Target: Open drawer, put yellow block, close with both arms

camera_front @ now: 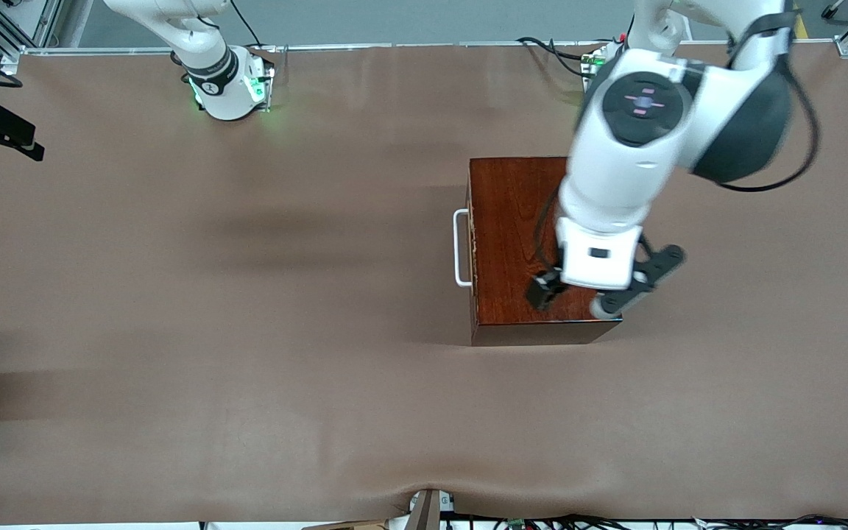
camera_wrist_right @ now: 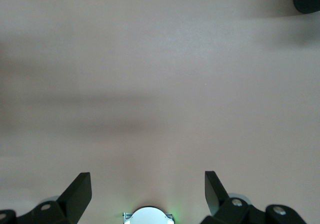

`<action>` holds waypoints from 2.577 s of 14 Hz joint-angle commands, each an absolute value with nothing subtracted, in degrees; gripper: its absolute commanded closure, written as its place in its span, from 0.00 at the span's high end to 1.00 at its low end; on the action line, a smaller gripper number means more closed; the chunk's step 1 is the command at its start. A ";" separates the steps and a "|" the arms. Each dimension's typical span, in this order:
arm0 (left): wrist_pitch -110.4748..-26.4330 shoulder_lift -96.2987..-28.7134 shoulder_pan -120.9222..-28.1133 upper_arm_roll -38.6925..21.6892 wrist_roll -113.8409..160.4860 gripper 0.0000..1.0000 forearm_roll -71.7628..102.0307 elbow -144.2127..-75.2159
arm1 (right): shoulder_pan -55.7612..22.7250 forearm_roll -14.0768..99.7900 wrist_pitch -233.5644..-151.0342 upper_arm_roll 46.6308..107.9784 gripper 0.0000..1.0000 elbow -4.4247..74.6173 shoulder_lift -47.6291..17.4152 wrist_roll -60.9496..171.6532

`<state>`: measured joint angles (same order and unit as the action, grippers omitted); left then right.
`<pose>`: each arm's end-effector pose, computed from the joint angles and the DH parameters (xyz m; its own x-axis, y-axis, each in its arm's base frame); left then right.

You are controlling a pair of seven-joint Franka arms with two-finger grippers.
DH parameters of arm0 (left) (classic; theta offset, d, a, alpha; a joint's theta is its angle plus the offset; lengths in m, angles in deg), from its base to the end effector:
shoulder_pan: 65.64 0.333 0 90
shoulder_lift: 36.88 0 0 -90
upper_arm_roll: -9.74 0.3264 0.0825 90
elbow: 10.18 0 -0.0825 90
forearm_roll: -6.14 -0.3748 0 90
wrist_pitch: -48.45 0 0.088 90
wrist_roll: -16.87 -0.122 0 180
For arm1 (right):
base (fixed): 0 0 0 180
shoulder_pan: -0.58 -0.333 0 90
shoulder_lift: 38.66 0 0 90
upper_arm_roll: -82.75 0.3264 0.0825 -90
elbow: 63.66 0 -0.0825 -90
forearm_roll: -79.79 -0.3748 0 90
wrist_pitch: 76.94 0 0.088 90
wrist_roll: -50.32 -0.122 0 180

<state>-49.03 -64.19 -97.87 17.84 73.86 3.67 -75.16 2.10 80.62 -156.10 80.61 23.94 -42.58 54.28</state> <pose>0.6294 -0.3035 0.5419 0.8426 0.5197 0.1413 0.5225 -0.8524 0.0201 0.5004 -0.0348 0.6590 0.9968 0.0030 -0.0795 0.0035 -1.0000 0.0064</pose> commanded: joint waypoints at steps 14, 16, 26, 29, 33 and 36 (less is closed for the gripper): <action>-39.19 -56.75 -85.60 17.38 43.61 1.00 5.26 -77.94 | 3.39 79.53 -155.52 81.26 1.00 23.26 -42.44 54.54; -38.13 -55.79 -83.06 17.38 39.04 1.00 6.49 -78.03 | 3.39 79.44 -155.52 81.35 1.00 23.26 -42.44 54.54; -35.31 -52.98 -75.49 17.38 22.77 1.00 6.85 -80.13 | 3.39 79.44 -155.52 81.35 1.00 23.26 -42.44 54.54; -35.31 -51.13 -75.40 17.47 22.76 1.00 6.85 -81.98 | 3.39 79.44 -155.52 81.35 1.00 23.26 -42.44 54.54; -35.31 -47.09 -75.40 17.38 22.76 1.00 7.20 -85.93 | 3.39 79.44 -155.52 81.35 1.00 23.26 -42.44 54.54; -35.31 -43.66 -75.49 17.47 22.67 1.00 7.20 -89.53 | 3.39 79.44 -155.52 81.35 1.00 23.26 -42.44 54.54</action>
